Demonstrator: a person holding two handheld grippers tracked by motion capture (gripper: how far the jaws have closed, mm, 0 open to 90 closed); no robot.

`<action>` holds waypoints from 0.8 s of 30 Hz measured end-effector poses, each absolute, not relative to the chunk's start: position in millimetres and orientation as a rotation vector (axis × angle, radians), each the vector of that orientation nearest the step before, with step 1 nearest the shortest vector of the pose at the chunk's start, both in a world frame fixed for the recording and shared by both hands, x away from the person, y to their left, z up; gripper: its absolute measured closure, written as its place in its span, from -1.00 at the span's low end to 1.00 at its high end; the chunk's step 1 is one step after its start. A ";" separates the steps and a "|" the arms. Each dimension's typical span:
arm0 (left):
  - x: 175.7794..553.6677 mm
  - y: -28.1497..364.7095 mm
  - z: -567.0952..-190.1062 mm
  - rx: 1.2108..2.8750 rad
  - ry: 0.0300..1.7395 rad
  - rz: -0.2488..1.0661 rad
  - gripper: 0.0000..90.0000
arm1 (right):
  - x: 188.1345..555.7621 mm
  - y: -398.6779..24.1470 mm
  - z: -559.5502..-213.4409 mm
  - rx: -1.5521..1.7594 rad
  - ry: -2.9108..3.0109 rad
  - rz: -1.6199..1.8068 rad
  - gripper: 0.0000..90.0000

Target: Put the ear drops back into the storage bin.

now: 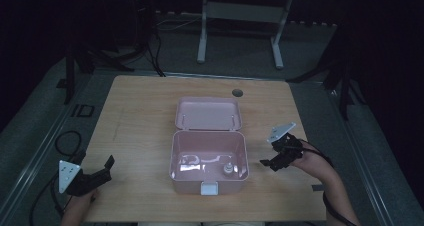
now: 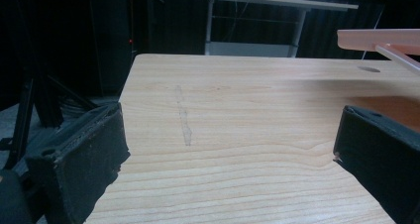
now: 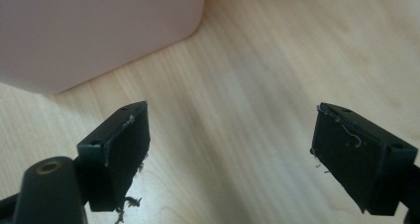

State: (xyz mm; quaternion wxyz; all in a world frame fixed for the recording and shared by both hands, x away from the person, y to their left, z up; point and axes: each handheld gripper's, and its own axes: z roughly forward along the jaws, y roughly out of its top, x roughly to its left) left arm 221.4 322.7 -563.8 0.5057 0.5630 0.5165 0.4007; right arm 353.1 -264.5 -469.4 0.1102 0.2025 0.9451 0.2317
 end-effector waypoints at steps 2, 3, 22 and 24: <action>221.3 322.4 -563.8 1.357 1.244 0.969 -0.99 | 351.4 -269.7 -476.3 0.617 2.745 0.678 -0.68; 221.2 322.5 -563.8 1.358 1.244 0.969 -0.99 | 351.2 -271.6 -478.1 0.633 2.736 0.685 -0.68; 221.3 322.4 -563.8 1.357 1.245 0.970 -0.99 | 335.2 -314.5 -517.7 0.972 2.365 0.775 -0.70; 221.3 322.4 -563.8 1.357 1.245 0.970 -0.99 | 333.1 -316.6 -520.8 1.020 2.283 0.815 -0.70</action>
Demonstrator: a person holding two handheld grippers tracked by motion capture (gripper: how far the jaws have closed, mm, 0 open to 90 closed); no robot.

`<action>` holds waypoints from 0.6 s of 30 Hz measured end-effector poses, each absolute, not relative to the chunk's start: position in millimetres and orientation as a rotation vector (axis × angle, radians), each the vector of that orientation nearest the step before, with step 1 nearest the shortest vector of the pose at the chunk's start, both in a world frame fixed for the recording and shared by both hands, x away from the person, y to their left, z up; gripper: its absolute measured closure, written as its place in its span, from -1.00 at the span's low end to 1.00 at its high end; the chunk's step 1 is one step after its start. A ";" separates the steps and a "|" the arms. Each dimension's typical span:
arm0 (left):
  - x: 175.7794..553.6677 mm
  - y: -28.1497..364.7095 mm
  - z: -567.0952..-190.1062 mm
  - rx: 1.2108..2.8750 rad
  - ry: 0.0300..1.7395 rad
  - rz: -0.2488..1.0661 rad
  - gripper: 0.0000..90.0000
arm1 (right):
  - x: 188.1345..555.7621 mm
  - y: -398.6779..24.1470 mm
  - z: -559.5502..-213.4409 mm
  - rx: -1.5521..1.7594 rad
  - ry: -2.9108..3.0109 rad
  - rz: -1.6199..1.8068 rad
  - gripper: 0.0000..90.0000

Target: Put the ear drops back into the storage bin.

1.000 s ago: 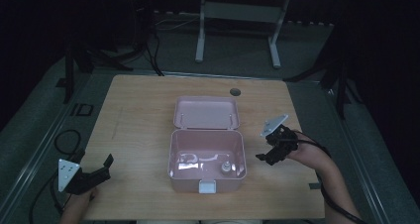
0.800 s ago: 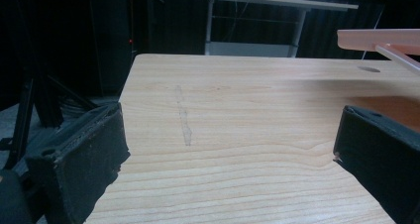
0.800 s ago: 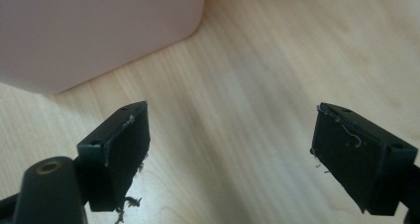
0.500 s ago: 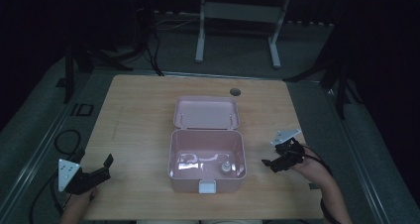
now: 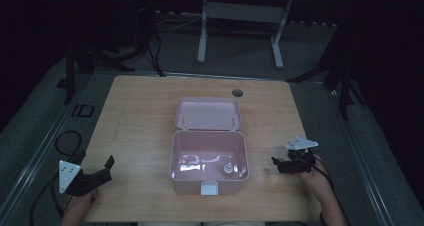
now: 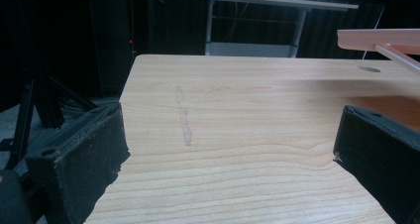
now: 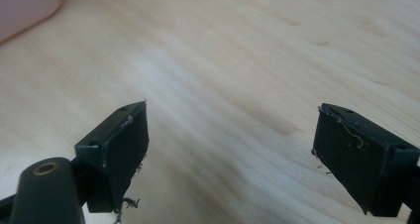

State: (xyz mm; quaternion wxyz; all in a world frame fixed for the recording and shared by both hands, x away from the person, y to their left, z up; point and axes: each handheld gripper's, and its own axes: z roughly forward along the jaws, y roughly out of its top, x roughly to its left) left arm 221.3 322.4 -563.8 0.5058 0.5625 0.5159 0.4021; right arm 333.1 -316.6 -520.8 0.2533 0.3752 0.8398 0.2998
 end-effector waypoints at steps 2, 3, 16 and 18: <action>221.3 322.5 -563.8 1.357 1.245 0.970 -0.99 | 331.3 -317.2 -522.9 1.049 2.224 0.848 -0.70; 221.2 322.4 -563.8 1.356 1.245 0.970 -0.99 | 330.3 -317.6 -524.1 1.060 2.184 0.859 -0.70; 221.2 322.6 -563.8 1.356 1.245 0.969 -0.99 | 324.6 -321.0 -538.2 1.209 1.941 0.896 -0.73; 221.1 322.3 -563.9 1.355 1.244 0.972 -0.99 | 323.3 -323.2 -538.9 1.234 1.888 0.923 -0.73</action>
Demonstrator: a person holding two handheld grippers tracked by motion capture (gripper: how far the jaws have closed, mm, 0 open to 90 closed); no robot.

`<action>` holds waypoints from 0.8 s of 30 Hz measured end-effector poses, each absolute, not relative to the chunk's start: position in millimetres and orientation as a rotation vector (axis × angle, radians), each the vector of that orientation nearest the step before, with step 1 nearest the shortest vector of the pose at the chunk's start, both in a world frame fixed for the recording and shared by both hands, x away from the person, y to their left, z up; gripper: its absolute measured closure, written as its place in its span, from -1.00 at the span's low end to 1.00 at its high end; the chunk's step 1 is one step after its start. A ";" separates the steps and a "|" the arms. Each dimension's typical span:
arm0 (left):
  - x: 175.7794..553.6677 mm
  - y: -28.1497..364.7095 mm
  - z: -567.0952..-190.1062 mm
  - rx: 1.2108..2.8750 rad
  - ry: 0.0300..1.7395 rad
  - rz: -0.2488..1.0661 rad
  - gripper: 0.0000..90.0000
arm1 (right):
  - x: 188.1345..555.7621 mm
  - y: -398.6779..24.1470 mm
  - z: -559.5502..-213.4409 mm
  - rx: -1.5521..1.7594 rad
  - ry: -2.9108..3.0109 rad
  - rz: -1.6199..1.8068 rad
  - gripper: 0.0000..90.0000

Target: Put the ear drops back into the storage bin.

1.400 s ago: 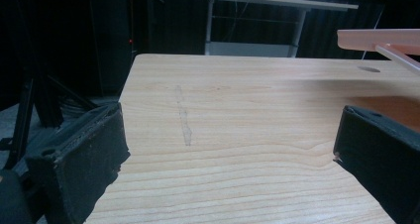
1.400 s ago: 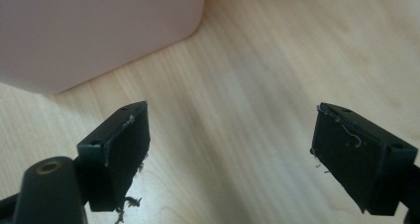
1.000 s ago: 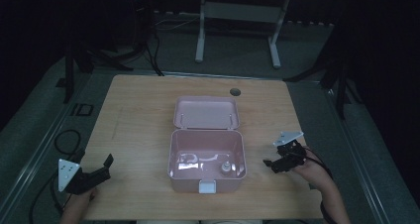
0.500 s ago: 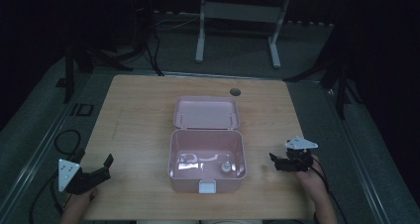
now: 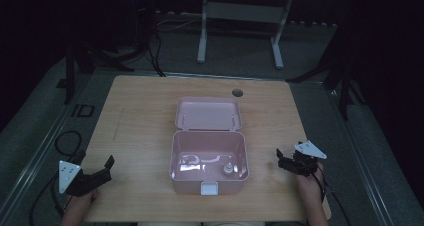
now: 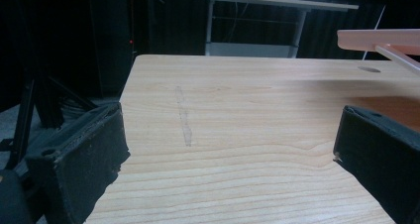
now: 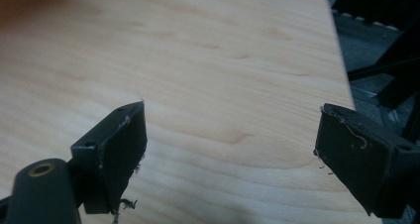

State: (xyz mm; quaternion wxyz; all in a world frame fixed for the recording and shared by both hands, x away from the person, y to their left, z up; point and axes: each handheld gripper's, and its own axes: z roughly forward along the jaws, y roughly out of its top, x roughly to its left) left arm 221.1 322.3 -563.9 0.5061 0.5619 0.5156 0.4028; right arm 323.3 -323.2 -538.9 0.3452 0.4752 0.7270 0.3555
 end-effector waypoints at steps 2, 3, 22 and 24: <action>221.1 322.2 -563.9 1.355 1.244 0.971 -0.99 | 321.1 -326.4 -540.1 1.257 1.821 0.946 -0.73; 221.2 322.4 -563.8 1.356 1.245 0.971 -0.99 | 320.4 -327.5 -540.5 1.262 1.806 0.962 -0.73; 220.8 322.6 -563.9 1.356 1.239 0.970 -0.99 | 311.7 -332.2 -548.2 1.269 1.674 0.993 -0.73; 220.8 322.7 -563.9 1.356 1.239 0.969 -0.99 | 311.9 -330.7 -548.6 1.259 1.680 0.976 -0.73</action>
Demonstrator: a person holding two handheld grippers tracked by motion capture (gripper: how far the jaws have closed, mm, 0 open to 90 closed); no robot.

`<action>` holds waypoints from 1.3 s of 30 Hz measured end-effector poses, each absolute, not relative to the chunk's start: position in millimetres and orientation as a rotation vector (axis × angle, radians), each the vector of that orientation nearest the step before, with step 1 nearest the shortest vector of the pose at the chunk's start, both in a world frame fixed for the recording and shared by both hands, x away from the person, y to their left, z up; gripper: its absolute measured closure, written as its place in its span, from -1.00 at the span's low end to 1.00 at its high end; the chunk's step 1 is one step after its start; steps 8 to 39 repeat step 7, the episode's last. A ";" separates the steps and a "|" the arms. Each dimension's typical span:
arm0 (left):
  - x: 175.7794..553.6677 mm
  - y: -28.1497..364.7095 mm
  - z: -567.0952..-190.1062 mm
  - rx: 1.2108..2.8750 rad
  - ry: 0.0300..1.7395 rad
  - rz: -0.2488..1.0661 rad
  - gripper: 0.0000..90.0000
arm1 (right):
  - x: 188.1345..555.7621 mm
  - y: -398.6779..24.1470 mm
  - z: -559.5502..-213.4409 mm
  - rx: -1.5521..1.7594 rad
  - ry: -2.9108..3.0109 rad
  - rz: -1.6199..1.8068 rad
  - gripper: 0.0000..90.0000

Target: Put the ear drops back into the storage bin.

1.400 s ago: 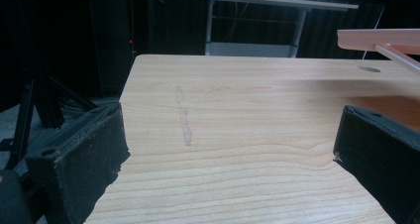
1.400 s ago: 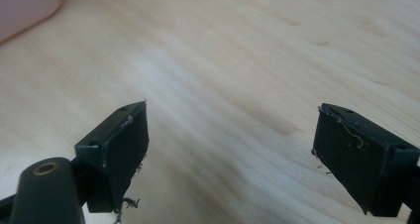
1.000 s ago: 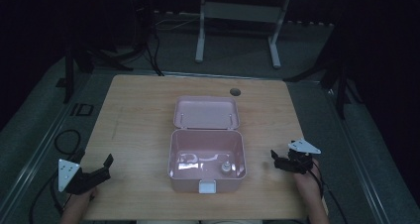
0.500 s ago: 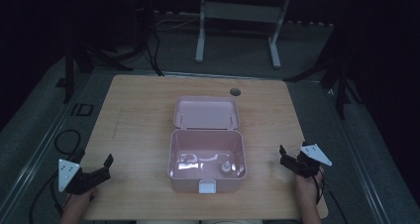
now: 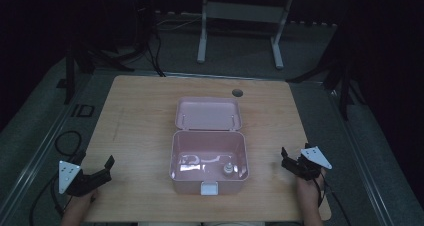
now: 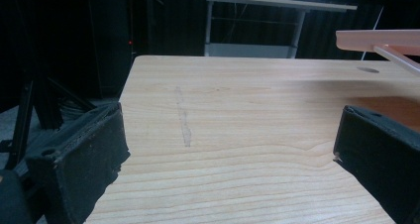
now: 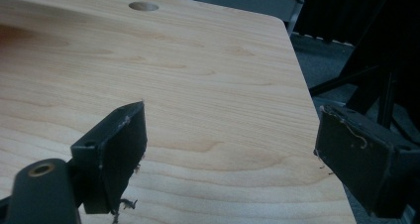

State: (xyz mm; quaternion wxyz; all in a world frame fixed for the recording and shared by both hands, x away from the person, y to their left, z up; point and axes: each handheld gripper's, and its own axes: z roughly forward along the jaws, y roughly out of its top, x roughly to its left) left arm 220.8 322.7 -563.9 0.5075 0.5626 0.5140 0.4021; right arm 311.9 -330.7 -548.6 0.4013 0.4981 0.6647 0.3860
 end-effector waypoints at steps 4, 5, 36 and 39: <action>220.9 322.8 -563.9 1.354 1.242 0.968 -0.99 | 312.2 -329.7 -549.0 1.254 1.690 0.969 -0.73; 220.9 322.8 -563.9 1.354 1.242 0.968 -0.99 | 312.3 -329.9 -549.1 1.257 1.689 0.968 -0.73; 220.9 322.8 -563.9 1.354 1.243 0.968 -0.99 | 312.9 -330.5 -549.5 1.259 1.695 0.963 -0.73; 220.9 322.8 -563.9 1.354 1.243 0.968 -0.99 | 312.9 -330.5 -549.5 1.259 1.695 0.963 -0.73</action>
